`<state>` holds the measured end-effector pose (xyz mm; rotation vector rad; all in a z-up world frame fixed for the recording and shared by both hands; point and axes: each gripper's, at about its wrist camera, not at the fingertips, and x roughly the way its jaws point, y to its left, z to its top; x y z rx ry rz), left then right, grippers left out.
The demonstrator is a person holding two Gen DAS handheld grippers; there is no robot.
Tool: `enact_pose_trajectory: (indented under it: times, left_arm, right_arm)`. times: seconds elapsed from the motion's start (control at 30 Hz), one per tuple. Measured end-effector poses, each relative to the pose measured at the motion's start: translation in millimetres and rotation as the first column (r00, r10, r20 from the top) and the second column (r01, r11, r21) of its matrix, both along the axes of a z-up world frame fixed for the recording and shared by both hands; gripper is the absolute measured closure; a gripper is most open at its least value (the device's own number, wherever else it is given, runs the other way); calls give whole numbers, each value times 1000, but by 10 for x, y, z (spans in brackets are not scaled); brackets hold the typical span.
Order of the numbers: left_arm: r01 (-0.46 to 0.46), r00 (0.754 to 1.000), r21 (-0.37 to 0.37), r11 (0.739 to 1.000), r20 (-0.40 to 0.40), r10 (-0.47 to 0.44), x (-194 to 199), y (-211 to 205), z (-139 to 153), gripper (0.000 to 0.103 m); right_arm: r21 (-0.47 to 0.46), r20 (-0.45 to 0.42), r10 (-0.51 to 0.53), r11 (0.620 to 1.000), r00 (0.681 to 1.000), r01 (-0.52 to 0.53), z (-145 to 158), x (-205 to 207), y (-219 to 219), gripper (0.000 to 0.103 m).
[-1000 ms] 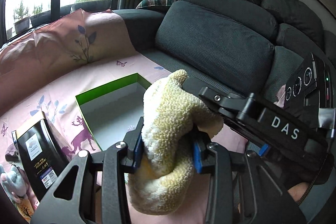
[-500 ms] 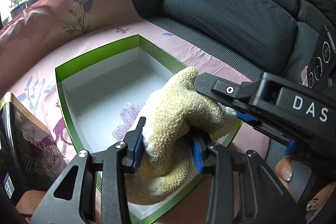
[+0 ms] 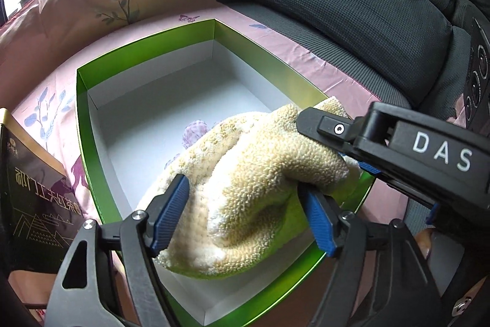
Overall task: Organize soft objects
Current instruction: 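Open both tools to release the towel into the box, then move the right tool back to the table and close on the tissue pack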
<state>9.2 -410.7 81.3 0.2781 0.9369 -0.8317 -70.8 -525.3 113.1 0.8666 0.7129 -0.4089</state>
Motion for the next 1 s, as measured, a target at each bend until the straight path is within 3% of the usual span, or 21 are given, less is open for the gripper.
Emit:
enact_pose_trajectory:
  times: [0.07,0.17,0.23,0.3,0.4,0.6,0.67,0.73,0.87,1.0]
  left_arm:
    - [-4,1000,-11,1000,-9,4,-8,47,33,23]
    - [-3,1000,-40,999,-9,2,-59,152,137,15]
    - [2,1000,-70,998,-4,-2,-116,247,229,15]
    - [11,1000,-102,995,-4,-11,-192,355,322,14]
    - [-8,1000,-137,991,27,12,-323,570,464,1]
    - [-64,995,-207,976,57,77,-512,1174,719,1]
    - [-89,993,-239,967,60,106,-537,1419,793,1]
    - [-120,988,-277,953,57,141,-523,1679,851,1]
    - [-245,961,-304,921,53,273,-499,2236,888,1]
    - [-340,931,-345,875,11,366,-435,2742,890,1]
  right_arm:
    - [-8,-6,0,1000,1000,0,20,-8,6,61]
    - [-23,25,-1,1000,1000,1,106,-66,32,42]
    - [-32,57,1,999,998,1,203,-116,68,33]
    - [-60,89,-17,998,996,22,314,-181,126,16]
    - [-114,113,-19,993,993,32,463,-245,246,13]
    - [-221,131,54,975,990,-24,740,-243,597,12]
    - [-256,155,97,965,983,-54,831,-217,761,8]
    - [-273,174,151,957,973,-100,880,-161,932,1]
    - [-325,145,227,930,963,-170,953,-45,1288,1]
    - [-420,108,301,878,947,-231,1017,47,1677,1]
